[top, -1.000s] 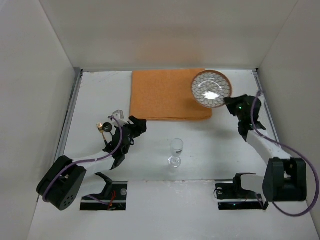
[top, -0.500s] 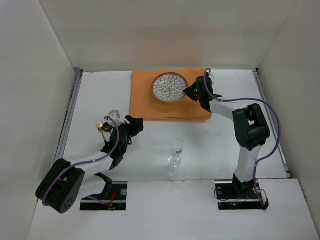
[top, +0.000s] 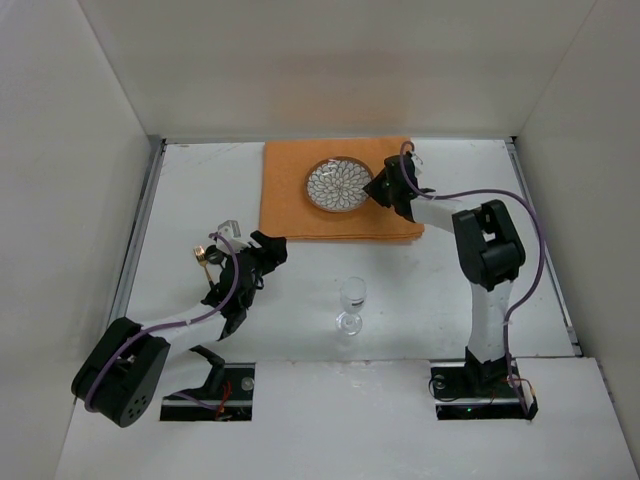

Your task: Set the dinner table for one person

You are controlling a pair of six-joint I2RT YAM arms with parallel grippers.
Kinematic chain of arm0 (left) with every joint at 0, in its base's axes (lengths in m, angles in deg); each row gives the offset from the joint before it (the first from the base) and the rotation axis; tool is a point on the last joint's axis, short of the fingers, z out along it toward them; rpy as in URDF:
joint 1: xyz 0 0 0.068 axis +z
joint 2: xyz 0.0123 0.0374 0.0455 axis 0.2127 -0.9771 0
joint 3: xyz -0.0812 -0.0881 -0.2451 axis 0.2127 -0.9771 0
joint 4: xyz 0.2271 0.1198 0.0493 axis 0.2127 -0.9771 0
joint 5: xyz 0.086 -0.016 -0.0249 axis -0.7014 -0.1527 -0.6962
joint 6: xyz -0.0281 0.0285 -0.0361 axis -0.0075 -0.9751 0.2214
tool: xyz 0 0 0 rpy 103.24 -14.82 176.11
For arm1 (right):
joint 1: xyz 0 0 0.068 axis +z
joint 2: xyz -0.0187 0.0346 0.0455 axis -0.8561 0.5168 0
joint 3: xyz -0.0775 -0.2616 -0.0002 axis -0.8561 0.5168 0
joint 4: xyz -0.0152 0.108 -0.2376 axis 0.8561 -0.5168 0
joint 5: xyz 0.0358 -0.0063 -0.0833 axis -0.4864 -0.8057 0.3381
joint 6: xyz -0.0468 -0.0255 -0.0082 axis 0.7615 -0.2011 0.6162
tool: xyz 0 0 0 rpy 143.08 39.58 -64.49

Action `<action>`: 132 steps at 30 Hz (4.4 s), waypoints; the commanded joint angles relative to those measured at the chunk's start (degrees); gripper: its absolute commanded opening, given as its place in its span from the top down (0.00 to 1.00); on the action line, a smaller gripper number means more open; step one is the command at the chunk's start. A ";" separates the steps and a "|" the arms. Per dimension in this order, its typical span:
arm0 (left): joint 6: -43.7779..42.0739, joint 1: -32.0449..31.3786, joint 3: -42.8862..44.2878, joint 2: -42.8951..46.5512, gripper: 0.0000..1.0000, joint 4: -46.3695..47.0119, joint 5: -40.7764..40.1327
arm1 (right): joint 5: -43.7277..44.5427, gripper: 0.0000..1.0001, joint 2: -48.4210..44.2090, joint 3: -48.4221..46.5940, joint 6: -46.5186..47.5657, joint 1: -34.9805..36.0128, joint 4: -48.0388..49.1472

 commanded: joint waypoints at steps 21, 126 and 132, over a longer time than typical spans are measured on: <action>0.56 -0.41 -0.41 0.28 0.37 2.24 -0.86 | -0.26 0.39 -42.88 22.55 19.73 1.63 -2.35; 2.85 0.21 0.30 -2.36 0.37 1.89 0.20 | 16.61 0.99 9.38 -65.59 48.14 -5.75 -51.94; 2.85 0.21 0.47 -2.88 0.37 1.89 0.20 | 16.26 0.99 11.93 -68.40 47.26 -5.66 -51.41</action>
